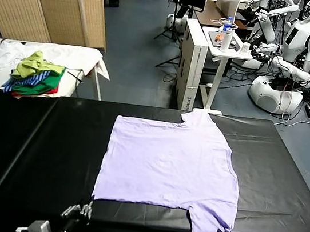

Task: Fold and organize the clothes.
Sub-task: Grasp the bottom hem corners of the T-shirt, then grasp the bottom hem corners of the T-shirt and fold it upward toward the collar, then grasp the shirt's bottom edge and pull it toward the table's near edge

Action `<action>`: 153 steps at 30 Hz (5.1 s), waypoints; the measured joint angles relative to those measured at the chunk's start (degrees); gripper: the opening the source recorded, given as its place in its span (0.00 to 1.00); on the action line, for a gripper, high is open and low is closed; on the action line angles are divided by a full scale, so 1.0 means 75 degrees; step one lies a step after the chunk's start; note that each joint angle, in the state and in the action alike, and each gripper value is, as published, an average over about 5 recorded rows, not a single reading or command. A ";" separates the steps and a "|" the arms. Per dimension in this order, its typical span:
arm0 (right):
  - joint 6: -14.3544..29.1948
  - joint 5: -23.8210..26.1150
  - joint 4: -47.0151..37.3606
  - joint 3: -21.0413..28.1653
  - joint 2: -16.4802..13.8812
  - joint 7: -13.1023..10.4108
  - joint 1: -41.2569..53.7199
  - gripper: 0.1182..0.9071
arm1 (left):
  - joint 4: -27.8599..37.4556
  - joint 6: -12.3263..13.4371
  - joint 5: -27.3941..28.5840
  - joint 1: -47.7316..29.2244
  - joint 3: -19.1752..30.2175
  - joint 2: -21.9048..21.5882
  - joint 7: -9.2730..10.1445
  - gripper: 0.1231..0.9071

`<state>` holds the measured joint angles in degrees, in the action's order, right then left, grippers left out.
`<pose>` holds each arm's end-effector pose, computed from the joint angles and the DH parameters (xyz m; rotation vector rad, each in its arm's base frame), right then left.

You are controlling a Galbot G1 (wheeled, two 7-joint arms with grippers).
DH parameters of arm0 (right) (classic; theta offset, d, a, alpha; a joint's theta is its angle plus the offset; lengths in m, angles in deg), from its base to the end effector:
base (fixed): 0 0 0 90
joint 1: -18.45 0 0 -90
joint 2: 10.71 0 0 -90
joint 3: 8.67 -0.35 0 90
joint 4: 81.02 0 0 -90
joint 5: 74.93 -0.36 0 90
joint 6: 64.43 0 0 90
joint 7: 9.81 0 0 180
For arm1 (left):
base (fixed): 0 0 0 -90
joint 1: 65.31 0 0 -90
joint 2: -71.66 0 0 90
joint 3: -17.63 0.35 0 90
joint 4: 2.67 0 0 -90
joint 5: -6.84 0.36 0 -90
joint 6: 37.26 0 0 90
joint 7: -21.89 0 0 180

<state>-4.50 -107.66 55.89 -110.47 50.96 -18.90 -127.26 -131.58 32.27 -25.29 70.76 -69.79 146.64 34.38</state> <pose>0.0920 -0.0856 -0.2286 0.1142 -2.4508 0.0153 0.1056 0.0199 -0.2868 -0.0350 -2.5419 0.3972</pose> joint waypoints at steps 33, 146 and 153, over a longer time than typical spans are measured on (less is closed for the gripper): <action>0.0937 -0.0756 -0.1440 0.0556 -0.0823 0.0167 0.2653 0.03 | -0.0371 0.0772 0.0189 -0.0286 -0.0364 0.0422 0.0052 0.03; -0.0967 -0.0836 -0.0059 -0.0564 -0.1406 0.0555 0.0650 0.89 | -0.1011 -0.0488 0.1059 0.1068 -0.0516 -0.0005 0.0982 0.54; -0.0816 -0.1820 0.0065 -0.0778 -0.1750 0.0123 0.1355 1.00 | -0.1466 -0.0875 0.0671 0.0940 -0.0750 -0.0182 0.0726 0.97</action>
<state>-10.61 -121.31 56.38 -116.30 37.84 -17.98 -117.10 -142.57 25.70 -20.26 77.81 -75.41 145.27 39.83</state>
